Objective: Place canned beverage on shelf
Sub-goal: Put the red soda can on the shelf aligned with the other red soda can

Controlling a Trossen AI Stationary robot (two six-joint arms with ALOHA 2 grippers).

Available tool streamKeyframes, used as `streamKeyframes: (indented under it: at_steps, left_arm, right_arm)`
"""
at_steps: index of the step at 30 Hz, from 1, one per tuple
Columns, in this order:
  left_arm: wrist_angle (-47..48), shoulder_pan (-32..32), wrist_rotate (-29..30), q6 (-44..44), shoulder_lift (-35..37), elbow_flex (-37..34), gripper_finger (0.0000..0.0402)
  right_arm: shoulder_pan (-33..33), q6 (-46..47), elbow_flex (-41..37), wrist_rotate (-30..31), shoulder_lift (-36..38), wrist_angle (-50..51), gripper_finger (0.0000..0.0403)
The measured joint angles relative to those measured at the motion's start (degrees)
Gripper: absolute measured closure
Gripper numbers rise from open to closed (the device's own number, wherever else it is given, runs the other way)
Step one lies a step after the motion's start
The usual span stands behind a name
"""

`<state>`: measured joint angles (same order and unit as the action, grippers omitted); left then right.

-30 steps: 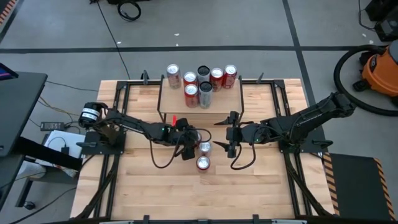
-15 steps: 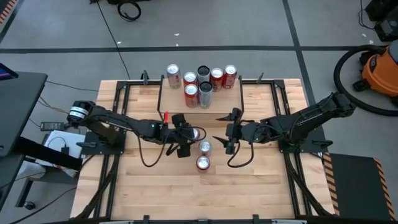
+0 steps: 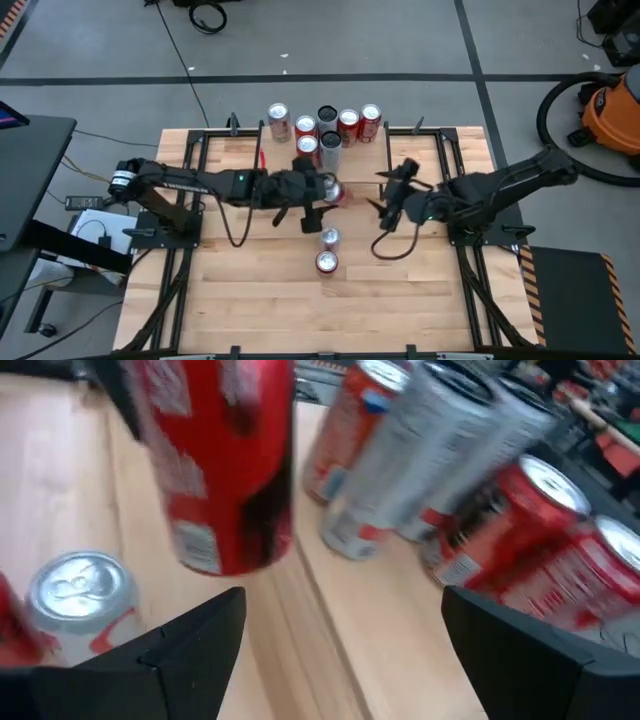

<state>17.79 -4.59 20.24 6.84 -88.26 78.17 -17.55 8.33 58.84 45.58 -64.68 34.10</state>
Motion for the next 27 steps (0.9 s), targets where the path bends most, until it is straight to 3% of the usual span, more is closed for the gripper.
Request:
streamKeyframes:
  at_steps: [6,17,27]
  left_arm:
    - [-4.24,2.98,-4.95,-0.14,-2.15,3.39,0.0104]
    - [6.94,6.21,-6.44,1.77,-14.72,24.07,0.0104]
    - [11.25,7.35,-4.86,1.5,-24.39,32.42,0.0104]
  right_arm:
    - [-0.56,1.43,-4.17,1.93,7.22,-0.06,0.0055]
    - [-1.25,2.62,-8.79,4.02,13.9,0.84,0.0055]
    - [-1.24,6.04,-12.01,3.68,16.08,3.6,0.0055]
